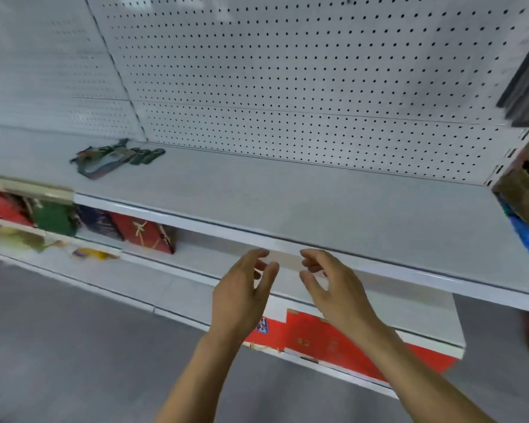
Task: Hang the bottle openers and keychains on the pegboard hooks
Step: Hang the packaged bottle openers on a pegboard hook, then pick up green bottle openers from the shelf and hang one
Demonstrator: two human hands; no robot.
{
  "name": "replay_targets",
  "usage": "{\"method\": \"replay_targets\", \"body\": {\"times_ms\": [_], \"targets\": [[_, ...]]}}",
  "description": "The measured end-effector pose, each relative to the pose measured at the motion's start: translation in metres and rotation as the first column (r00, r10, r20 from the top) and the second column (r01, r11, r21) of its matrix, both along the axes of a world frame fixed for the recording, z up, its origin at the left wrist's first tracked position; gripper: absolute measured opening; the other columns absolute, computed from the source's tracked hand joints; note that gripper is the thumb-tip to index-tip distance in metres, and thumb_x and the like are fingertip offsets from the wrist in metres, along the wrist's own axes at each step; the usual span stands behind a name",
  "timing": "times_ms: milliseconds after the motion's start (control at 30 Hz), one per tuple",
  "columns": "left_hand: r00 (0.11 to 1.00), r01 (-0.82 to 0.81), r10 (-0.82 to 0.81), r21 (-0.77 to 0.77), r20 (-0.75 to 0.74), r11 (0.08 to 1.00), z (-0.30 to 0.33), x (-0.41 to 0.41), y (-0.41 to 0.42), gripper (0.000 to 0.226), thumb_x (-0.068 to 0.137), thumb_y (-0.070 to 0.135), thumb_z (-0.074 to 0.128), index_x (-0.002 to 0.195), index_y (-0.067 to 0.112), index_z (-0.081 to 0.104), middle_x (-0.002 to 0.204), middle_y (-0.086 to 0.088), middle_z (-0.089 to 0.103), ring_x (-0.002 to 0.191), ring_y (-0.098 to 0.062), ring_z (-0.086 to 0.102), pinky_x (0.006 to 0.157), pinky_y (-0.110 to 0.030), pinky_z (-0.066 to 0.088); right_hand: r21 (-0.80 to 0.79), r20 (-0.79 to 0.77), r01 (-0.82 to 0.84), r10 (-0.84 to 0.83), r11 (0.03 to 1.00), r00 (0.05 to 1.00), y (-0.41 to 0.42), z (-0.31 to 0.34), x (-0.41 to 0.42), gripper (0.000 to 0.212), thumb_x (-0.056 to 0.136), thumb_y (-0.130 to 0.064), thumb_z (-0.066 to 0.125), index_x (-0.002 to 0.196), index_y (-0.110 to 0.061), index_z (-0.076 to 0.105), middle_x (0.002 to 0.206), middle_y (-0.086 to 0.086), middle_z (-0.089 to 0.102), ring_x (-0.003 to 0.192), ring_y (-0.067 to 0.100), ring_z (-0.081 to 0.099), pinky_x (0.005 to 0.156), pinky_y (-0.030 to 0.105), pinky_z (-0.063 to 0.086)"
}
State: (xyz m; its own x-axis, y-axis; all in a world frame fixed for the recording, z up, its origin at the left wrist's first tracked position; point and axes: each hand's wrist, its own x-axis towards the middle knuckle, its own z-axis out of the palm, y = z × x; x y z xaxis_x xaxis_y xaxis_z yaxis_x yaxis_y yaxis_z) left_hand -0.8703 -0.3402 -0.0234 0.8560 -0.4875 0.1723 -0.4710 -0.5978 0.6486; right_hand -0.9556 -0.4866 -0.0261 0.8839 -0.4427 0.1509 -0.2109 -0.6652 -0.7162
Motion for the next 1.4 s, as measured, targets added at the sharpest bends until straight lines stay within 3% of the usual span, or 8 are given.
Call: {"method": "replay_targets", "body": {"times_ms": [367,567,700,867,967,1233,1400], "targets": [[0.997,-0.069,0.072,0.134,-0.019,0.989,-0.011,0.130,0.198,0.040,0.094,0.054,0.044,0.128,0.034,0.050,0.110,0.014,0.066,0.090,-0.004,0.062,0.079,-0.030,0.057,0.078,-0.038,-0.091,0.095,0.993,0.995,0.182,-0.011,0.148,0.030,0.094,-0.031,0.056,0.124,-0.030,0.053,0.112,-0.014,0.063,0.099,0.004,0.059,0.091,0.026,0.049],[0.990,-0.129,0.134,0.108,-0.040,0.986,-0.009,0.189,0.262,0.036,0.095,0.051,0.047,0.126,0.034,0.052,0.107,0.013,0.066,0.089,-0.004,0.062,0.078,-0.030,0.057,0.132,-0.024,-0.154,0.158,0.979,0.987,0.240,-0.007,0.222,0.028,0.094,-0.030,0.057,0.121,-0.029,0.056,0.109,-0.012,0.064,0.097,0.005,0.060,0.086,0.025,0.052],[0.984,-0.168,0.172,0.074,-0.054,0.983,-0.009,0.238,0.285,0.033,0.095,0.050,0.047,0.123,0.034,0.053,0.104,0.016,0.065,0.087,-0.002,0.060,0.076,-0.026,0.055,0.156,-0.034,-0.194,0.201,0.969,0.979,0.258,-0.007,0.274,0.025,0.093,-0.030,0.059,0.117,-0.032,0.057,0.103,-0.015,0.064,0.095,0.004,0.061,0.085,0.030,0.055],[0.982,-0.189,0.189,0.028,-0.019,0.982,-0.002,0.323,0.304,0.031,0.095,0.047,0.048,0.121,0.031,0.056,0.104,0.015,0.064,0.087,-0.002,0.060,0.075,-0.024,0.054,0.207,0.014,-0.201,0.203,0.957,0.979,0.269,-0.007,0.362,0.022,0.093,-0.026,0.058,0.115,-0.028,0.058,0.101,-0.012,0.066,0.094,0.004,0.063,0.080,0.023,0.055],[0.979,-0.202,0.202,0.032,-0.011,0.979,-0.005,0.385,0.312,0.032,0.095,0.047,0.048,0.120,0.030,0.056,0.107,0.014,0.065,0.089,-0.004,0.061,0.074,-0.023,0.055,0.223,0.021,-0.198,0.199,0.954,0.980,0.273,-0.010,0.424,0.023,0.094,-0.027,0.058,0.116,-0.028,0.057,0.103,-0.011,0.064,0.097,0.008,0.063,0.080,0.027,0.057],[0.969,-0.227,0.228,0.020,-0.091,0.974,-0.004,0.528,0.317,0.028,0.095,0.042,0.053,0.121,0.031,0.055,0.100,0.013,0.063,0.082,-0.002,0.060,0.064,-0.006,0.042,0.211,-0.024,-0.177,0.186,0.961,0.982,0.278,-0.015,0.573,0.025,0.092,-0.028,0.059,0.118,-0.027,0.059,0.101,-0.014,0.063,0.094,0.005,0.061,0.085,0.031,0.054],[0.959,-0.213,0.205,-0.018,-0.196,0.977,-0.009,0.596,0.316,0.026,0.095,0.039,0.054,0.119,0.030,0.056,0.103,0.007,0.065,0.091,-0.008,0.062,0.078,-0.024,0.054,0.211,-0.145,-0.137,0.170,0.968,0.975,0.278,-0.018,0.634,0.031,0.093,-0.030,0.058,0.123,-0.022,0.056,0.104,-0.009,0.060,0.090,0.005,0.058,0.083,0.026,0.050]]}}
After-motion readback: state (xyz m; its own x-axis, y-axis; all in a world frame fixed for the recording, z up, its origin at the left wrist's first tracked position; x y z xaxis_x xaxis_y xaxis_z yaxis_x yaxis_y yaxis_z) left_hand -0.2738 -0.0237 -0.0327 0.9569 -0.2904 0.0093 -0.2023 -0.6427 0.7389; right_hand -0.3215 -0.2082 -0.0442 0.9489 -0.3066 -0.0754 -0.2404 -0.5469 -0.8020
